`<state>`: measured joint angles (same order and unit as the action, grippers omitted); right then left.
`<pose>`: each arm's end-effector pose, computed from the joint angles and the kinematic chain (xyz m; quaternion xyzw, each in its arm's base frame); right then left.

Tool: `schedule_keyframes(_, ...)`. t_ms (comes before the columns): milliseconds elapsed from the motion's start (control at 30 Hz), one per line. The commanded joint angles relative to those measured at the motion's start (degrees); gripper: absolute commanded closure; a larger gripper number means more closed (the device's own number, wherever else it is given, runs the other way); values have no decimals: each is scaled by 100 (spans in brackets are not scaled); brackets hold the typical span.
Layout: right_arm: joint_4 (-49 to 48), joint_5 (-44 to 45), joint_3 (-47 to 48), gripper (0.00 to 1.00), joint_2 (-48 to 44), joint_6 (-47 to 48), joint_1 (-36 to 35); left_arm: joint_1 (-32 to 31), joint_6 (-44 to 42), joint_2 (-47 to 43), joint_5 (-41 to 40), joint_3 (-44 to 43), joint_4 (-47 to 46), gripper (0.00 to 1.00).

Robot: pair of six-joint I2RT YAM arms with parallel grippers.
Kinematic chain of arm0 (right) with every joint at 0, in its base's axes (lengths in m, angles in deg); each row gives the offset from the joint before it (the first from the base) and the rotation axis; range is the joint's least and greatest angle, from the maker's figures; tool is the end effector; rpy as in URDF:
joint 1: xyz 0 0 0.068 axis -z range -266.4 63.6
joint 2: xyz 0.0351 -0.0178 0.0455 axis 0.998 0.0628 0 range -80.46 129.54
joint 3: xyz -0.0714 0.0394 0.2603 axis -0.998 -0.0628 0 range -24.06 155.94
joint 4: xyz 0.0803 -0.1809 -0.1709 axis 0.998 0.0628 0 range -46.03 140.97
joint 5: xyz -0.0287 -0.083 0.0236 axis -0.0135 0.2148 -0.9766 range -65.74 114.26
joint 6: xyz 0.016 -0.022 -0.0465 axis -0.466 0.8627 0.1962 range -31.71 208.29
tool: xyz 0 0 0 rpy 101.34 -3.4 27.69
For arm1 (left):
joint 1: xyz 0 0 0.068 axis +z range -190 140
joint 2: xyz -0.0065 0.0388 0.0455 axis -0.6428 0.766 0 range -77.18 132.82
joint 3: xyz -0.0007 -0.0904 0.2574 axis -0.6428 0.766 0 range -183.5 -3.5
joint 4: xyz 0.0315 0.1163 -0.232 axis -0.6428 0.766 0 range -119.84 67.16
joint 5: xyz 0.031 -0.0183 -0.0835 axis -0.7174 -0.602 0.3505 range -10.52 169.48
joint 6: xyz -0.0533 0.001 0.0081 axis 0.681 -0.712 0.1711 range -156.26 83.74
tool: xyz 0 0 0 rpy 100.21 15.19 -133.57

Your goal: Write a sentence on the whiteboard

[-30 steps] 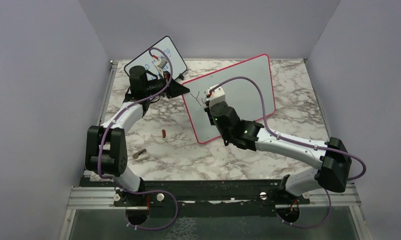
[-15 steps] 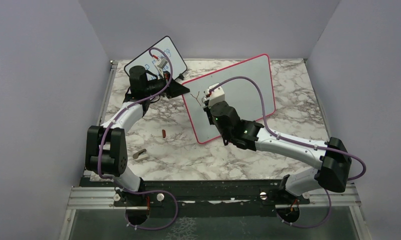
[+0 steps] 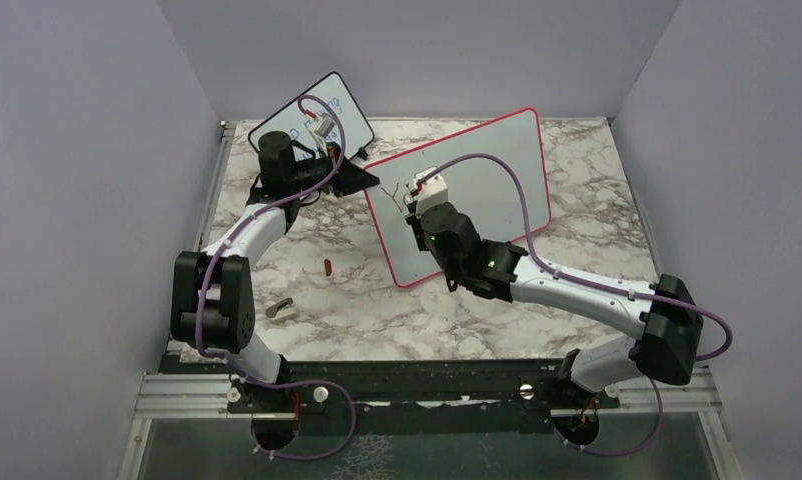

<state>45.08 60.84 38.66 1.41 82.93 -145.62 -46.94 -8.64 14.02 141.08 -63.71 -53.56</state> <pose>0.1871 0.2727 0.3156 -0.1928 0.7758 0.0724 0.5965 0.3501 -0.0742 0.2913 0.2172 0.6949 -0.5356 0.4279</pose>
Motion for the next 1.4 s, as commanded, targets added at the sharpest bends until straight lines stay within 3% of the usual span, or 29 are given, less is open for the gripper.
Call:
schedule_keyframes(0, 226, -151, 60, 99, -27, -75, 31, -87, -116, 128, 163, -26, 149, 100)
schedule_keyframes(500, 38, 109, -204, 99, -481, 174, 130, -88, -116, 118, 167, -18, 149, 100)
schedule_keyframes(1367, -58, -186, -111, 99, -207, 241, 253, -88, -107, 146, 189, -35, 149, 100)
